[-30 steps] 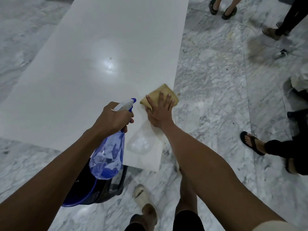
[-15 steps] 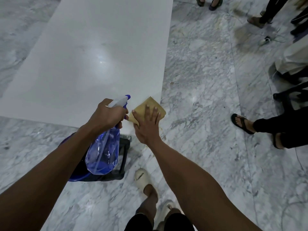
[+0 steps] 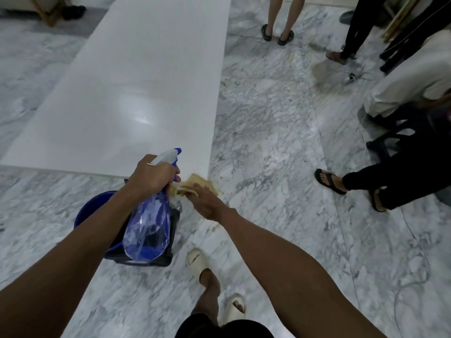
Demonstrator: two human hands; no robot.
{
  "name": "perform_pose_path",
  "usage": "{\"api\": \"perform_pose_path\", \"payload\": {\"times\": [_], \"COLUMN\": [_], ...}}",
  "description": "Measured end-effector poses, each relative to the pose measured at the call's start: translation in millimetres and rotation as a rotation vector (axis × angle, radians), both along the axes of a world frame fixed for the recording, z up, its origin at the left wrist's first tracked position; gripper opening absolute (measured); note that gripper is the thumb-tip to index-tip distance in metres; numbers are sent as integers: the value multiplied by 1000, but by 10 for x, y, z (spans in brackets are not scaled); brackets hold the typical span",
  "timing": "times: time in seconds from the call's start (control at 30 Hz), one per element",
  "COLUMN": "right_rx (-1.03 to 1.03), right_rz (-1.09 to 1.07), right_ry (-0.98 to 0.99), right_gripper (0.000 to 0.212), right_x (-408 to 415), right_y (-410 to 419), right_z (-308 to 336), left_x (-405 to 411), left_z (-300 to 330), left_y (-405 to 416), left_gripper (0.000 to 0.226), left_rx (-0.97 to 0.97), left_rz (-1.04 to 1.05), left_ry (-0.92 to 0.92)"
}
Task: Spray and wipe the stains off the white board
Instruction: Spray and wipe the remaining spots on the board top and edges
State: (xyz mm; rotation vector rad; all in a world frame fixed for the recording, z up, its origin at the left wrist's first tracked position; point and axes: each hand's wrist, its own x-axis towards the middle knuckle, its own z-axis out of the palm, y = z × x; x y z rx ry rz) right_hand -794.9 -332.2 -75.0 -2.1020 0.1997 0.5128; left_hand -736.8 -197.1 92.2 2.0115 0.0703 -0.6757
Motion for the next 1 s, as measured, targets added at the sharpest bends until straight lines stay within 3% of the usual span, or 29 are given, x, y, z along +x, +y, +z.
{"api": "perform_pose_path", "payload": {"times": [0.07, 0.13, 0.3, 0.57, 0.73, 0.9, 1.0], "right_rx": [350, 566, 1130, 1219, 1138, 1119, 1076], "right_rz": [-328, -586, -799, -841, -814, -795, -793], "right_ry": [45, 87, -82, -208, -224, -197, -204], "right_gripper": [32, 23, 42, 51, 76, 27, 27], "right_x": [-113, -182, -243, 292, 1128, 2098, 2587], "right_y": [-177, -427, -1113, -2025, -2587, -3181, -3530], "right_z": [356, 665, 1366, 1958, 1907, 1874, 1901], "left_x": [-78, -136, -180, 302, 1153, 2165, 2727], "left_z": [143, 322, 764, 1059, 1046, 1135, 1191], "left_y": [-61, -159, -527, -1374, -1982, -2599, -2971], "left_gripper": [27, 25, 19, 18, 18, 22, 31], "left_rx": [10, 10, -53, -112, -118, -129, -114], "left_rz": [-7, -24, -58, -113, -124, -168, -215], "left_ry": [-29, -70, -131, -173, -189, -178, -189]}}
